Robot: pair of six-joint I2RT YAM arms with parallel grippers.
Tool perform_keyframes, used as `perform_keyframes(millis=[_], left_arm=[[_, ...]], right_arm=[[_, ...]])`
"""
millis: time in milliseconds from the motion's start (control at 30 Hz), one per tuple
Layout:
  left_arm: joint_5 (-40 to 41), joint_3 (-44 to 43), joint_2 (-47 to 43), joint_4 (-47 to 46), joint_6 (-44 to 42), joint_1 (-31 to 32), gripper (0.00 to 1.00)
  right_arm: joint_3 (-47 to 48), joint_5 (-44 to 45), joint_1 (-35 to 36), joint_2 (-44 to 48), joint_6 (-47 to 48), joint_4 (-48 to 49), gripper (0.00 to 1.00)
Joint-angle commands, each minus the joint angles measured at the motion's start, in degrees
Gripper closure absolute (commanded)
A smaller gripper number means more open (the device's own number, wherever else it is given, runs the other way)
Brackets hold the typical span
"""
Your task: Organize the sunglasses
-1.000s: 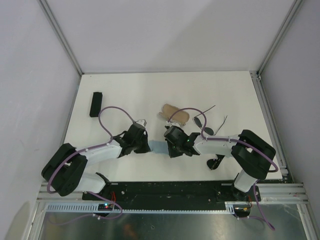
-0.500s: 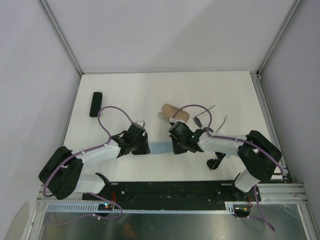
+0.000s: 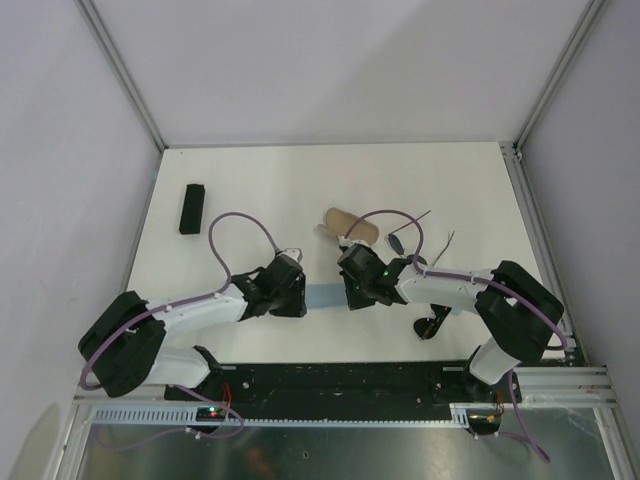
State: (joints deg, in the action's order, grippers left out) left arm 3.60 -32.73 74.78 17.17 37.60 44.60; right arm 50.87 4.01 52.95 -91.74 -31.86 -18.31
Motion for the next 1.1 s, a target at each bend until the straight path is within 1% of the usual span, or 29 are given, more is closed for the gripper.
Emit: perform_keyframes(millis=[0,67,167,400,467,767,833,1067], left_arm=[[5.34,0.05,2.22,4.75,0.07,3.24,0.52],[6.97,-0.05,2.19,4.79,-0.85,3.62,0.5],[8.7,-0.77,3.27,4.79,-3.24,3.73,0.51],[9.33,-2.24,7.72,4.8,-5.18,3.91,0.59],[8.73,-2.45,8.13,4.78,-5.57,4.09,0.62],[6.48,-2.13,9.6,4.96,-5.0,4.31,0.69],[6.24,-2.02,10.63,4.91,-4.76,4.34,0.73],[3.43,-1.84,13.8,4.56,-4.47,4.44,0.97]], right_arm=[[0.02,-0.25,-0.06,0.19,0.97,0.81,1.0],[0.02,-0.32,-0.11,0.13,0.95,0.88,1.0],[-0.02,-0.43,-0.17,0.08,1.08,0.85,1.0],[0.02,-0.41,-0.22,0.04,1.12,0.65,1.0],[0.02,-0.41,-0.24,0.0,1.03,0.82,1.0],[-0.05,-0.63,-0.36,0.03,0.75,1.01,1.0],[0.0,-0.64,-0.34,-0.07,0.75,0.97,1.0],[0.01,-0.69,-0.39,0.28,0.66,0.99,1.0]])
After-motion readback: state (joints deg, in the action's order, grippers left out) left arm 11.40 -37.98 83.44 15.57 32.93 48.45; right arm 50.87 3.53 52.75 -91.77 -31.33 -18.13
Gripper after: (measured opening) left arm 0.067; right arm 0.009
